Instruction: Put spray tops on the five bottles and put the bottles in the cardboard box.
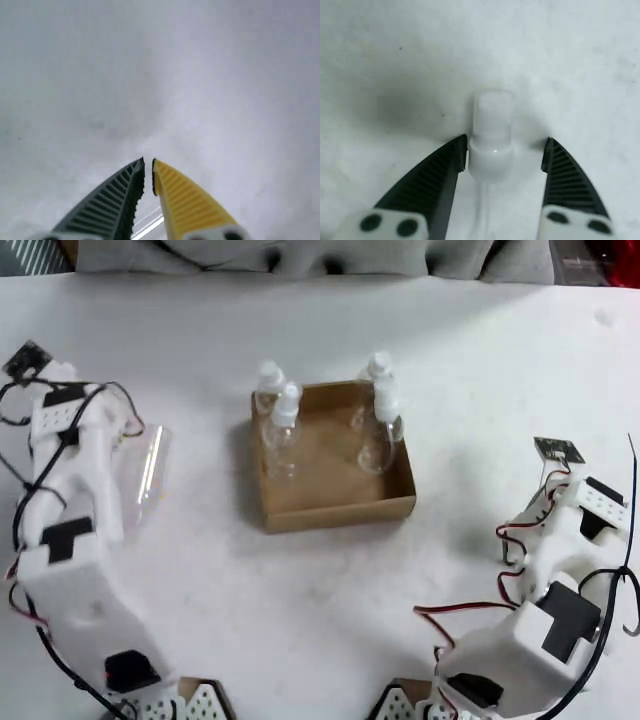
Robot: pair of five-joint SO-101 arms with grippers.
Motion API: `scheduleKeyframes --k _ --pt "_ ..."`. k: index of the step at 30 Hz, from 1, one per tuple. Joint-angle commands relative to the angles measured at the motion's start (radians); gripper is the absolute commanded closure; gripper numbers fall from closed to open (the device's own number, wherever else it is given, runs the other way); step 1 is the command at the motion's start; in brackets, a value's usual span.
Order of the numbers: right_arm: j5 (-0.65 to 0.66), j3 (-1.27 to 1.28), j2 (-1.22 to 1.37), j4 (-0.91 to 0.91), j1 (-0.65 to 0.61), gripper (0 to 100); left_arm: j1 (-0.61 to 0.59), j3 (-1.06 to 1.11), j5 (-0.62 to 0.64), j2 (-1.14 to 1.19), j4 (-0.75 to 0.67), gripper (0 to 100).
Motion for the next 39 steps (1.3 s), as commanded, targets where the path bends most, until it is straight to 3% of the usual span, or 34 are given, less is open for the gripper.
scheduleKeyframes --k 1,9,16,25,29,39 --pt "0.034 -0.037 -0.008 0.016 0.002 78.6 0.068 -0.264 0.02 0.101 0.17 97" --pt "0.057 -0.037 -0.002 0.016 0.019 78.6 0.157 -0.543 -0.002 0.292 0.419 97" --pt "0.057 -0.041 -0.01 0.016 0.019 78.6 0.237 -0.733 -0.284 0.337 0.707 97" --pt "0.057 -0.041 -0.007 0.016 0.013 78.6 0.234 -0.839 -0.315 0.306 0.812 98" --pt "0.057 -0.041 -0.01 0.016 0.013 78.6 0.239 -0.772 -0.315 0.199 0.815 98" --pt "0.057 -0.041 -0.01 0.01 0.013 78.6 0.343 -0.308 -0.311 -0.265 0.767 98"
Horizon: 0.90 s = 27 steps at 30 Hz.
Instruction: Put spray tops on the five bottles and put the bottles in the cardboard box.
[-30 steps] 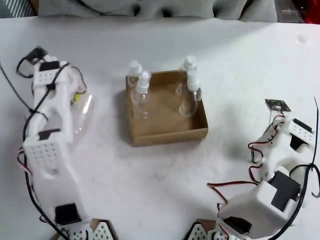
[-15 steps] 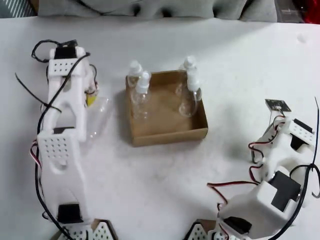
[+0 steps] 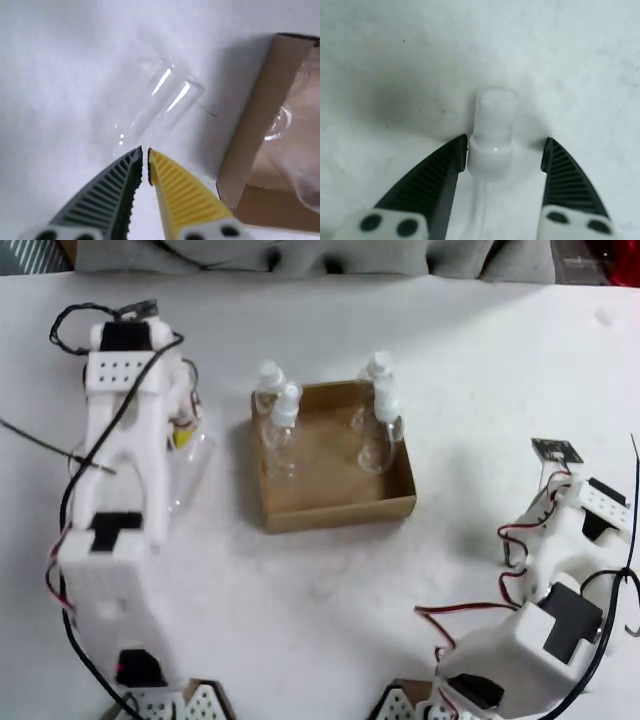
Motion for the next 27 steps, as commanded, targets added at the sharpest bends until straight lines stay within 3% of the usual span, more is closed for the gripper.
scheduleKeyframes --k 1,6,14,22,27 --pt "0.008 -0.041 -0.01 0.002 0.008 78.6 0.059 0.21 -0.006 -0.268 -0.058 98" --pt "0.008 -0.043 -0.002 0.001 0.007 78.6 0.096 0.535 -0.009 -0.433 -0.207 98" --pt "0.008 -0.043 -0.002 0.001 0.007 78.6 0.088 1.03 -0.009 -0.568 -0.608 98" --pt "0.008 -0.04 -0.002 0.001 0.007 78.6 0.062 1.229 -0.003 -0.533 -0.833 98" --pt "0.008 -0.04 -0.002 0.001 0.005 78.6 -0.027 1.247 -0.003 -0.533 -0.873 98"
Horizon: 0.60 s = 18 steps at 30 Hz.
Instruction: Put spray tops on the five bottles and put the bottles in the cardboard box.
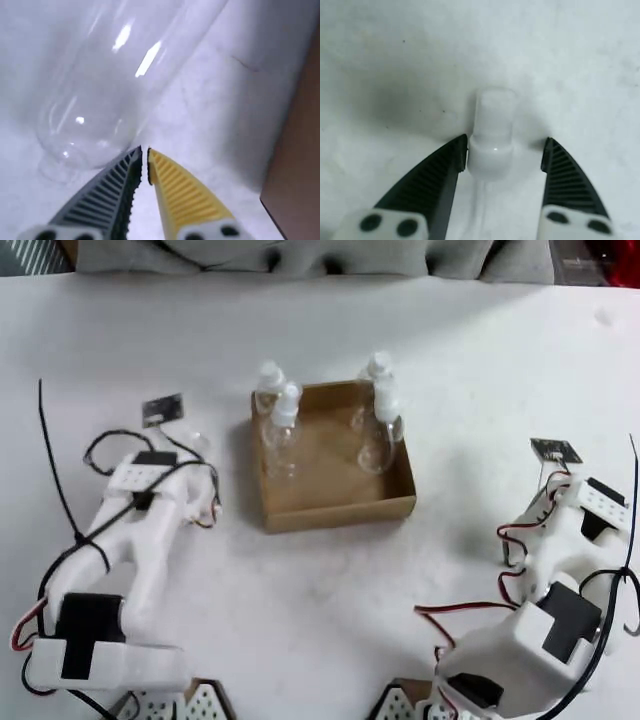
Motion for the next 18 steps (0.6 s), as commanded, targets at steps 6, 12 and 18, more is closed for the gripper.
scheduleKeyframes --k 6,12,18 --pt "0.009 -0.043 -0.002 0.001 0.005 78.6 -0.189 -0.002 -0.012 -0.015 -0.038 98" --pt "0.009 -0.041 -0.002 0.001 -0.01 78.6 -0.298 -0.002 -0.012 -0.015 -0.11 98" --pt "0.009 -0.043 -0.005 0.001 -0.018 78.6 -0.389 -0.031 -0.002 -0.019 -0.127 98"
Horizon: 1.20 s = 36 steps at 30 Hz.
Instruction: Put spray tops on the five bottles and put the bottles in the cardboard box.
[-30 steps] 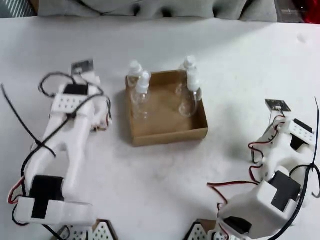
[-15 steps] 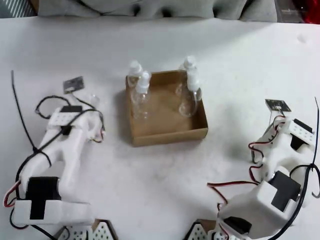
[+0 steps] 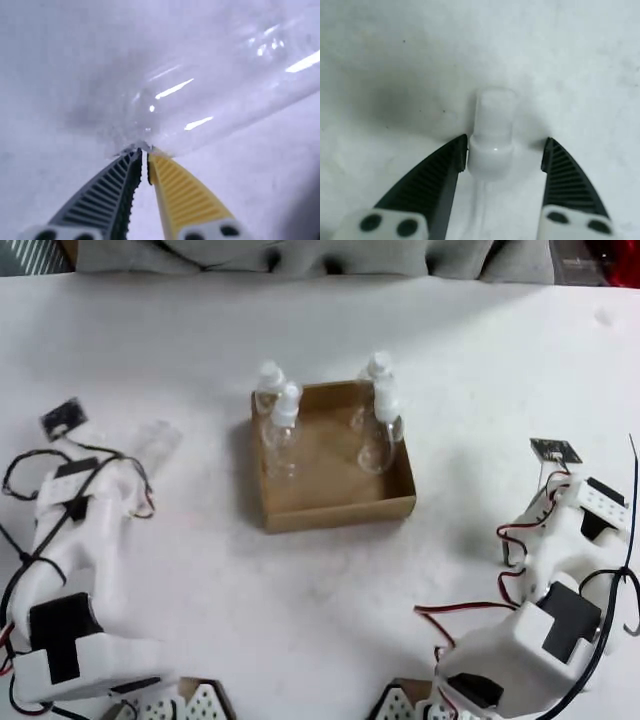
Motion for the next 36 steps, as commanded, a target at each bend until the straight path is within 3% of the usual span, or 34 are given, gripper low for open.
scheduleKeyframes --k 1,6,15,27,29,36 --pt "0.009 -0.043 -0.005 0.001 -0.022 78.6 -0.056 -0.037 0.011 -0.018 -0.035 98" --pt "0.009 -0.043 -0.01 0.001 -0.025 78.6 -0.087 -0.035 0.13 -0.015 -0.158 98" --pt "0.009 -0.043 -0.012 0.001 -0.019 78.6 -0.087 -0.035 0.17 -0.013 -0.304 98" --pt "0.009 -0.06 -0.012 0.004 -0.028 78.6 -0.156 -0.063 0.334 -0.025 -0.31 97" --pt "0.009 -0.081 -0.012 0.007 -0.031 78.6 -0.156 -0.087 0.354 -0.025 -0.293 94" --pt "0.009 -0.092 -0.012 0.004 -0.045 78.6 -0.12 -0.199 0.535 -0.024 -0.153 69"
